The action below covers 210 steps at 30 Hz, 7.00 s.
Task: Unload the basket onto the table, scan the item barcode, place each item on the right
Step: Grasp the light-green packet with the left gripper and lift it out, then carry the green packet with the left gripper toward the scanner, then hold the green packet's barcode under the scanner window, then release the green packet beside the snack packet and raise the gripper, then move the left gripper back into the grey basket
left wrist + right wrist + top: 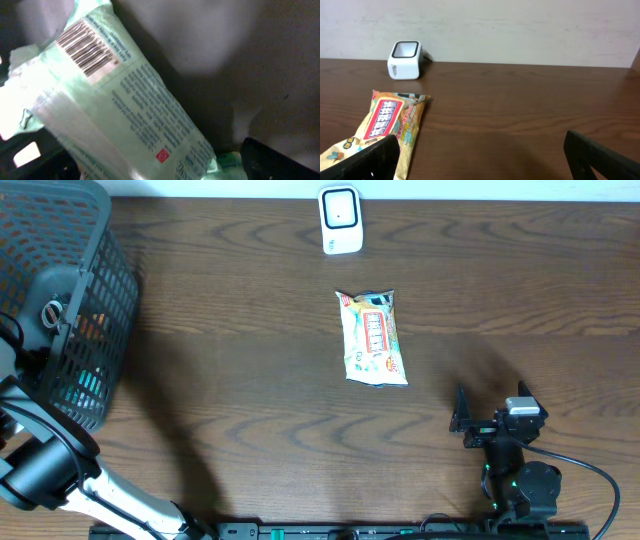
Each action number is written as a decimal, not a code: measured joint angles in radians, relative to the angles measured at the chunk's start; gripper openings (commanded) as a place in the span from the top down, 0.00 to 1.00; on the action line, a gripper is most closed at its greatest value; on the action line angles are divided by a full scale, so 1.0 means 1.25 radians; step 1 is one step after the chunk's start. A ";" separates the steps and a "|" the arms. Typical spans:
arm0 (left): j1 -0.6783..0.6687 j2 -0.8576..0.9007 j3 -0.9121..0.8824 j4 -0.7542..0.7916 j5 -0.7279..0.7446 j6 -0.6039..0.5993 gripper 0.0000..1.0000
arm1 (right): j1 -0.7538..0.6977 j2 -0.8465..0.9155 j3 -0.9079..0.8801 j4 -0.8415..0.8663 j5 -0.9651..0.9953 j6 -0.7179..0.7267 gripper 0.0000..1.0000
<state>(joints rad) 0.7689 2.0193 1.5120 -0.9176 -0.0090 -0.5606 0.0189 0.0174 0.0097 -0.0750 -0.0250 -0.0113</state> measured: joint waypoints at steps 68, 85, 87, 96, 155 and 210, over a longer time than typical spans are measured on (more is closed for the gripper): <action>-0.558 -0.523 0.008 0.320 0.466 0.145 0.92 | 0.000 0.000 0.000 0.000 0.000 0.000 0.01; -0.859 -0.229 0.008 0.192 0.442 0.325 0.92 | 0.000 0.000 0.000 0.000 0.000 0.000 0.01; -0.872 -0.207 0.008 0.182 0.415 0.326 0.93 | 0.000 0.000 0.000 0.000 0.000 0.000 0.01; -0.931 -0.130 0.008 0.160 0.254 0.309 0.92 | 0.000 0.000 0.000 0.000 0.000 0.000 0.01; -0.963 -0.234 0.008 0.301 0.128 0.153 0.47 | 0.000 0.000 0.000 0.000 0.000 0.000 0.01; -0.037 -0.456 0.008 0.222 0.044 0.194 0.27 | 0.000 0.000 0.000 0.000 0.000 0.000 0.01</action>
<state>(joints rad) 0.7223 1.4498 1.5215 -0.6395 0.0456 -0.3176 0.0189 0.0177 0.0097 -0.0746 -0.0254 -0.0113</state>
